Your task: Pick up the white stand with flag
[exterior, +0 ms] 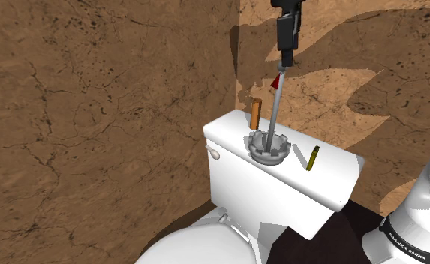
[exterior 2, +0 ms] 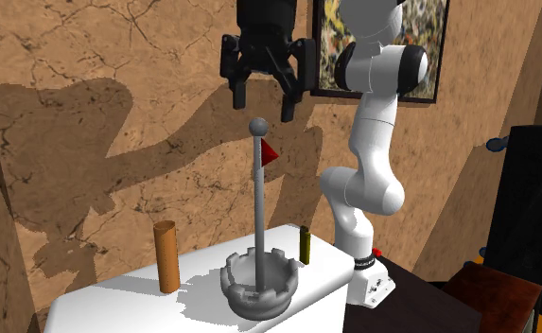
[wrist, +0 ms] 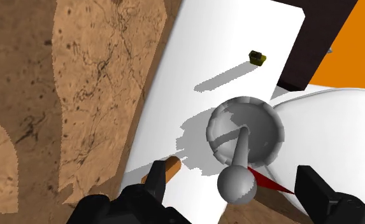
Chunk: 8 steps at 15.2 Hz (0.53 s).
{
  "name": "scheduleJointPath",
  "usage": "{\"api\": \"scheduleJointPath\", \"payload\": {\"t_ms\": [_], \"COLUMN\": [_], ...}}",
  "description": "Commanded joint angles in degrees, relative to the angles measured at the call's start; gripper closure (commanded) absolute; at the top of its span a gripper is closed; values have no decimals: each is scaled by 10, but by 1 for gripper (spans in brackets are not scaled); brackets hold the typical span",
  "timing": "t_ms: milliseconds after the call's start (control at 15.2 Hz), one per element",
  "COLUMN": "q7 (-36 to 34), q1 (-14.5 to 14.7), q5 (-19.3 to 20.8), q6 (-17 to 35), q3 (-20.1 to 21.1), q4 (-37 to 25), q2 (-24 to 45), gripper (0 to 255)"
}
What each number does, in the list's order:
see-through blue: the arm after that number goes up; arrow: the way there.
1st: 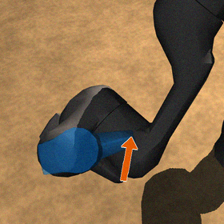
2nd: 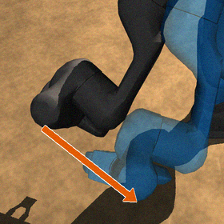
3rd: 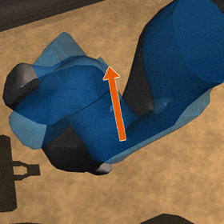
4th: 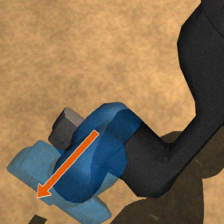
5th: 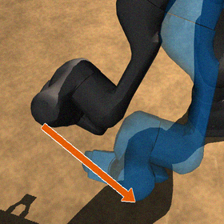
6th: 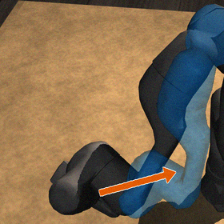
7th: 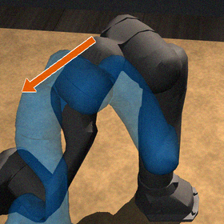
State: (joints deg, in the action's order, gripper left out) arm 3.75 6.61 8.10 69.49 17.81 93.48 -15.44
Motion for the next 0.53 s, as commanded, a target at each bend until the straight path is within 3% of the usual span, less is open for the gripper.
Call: {"api": "scheduleJointPath", "payload": {"t_ms": [0,462], "q7": [0,-4], "q1": [1,3], "q5": [1,-5], "q6": [8,53], "q3": [2,-2], "q4": [7,71], "q2": [2,-18], "gripper": [0,0]}}
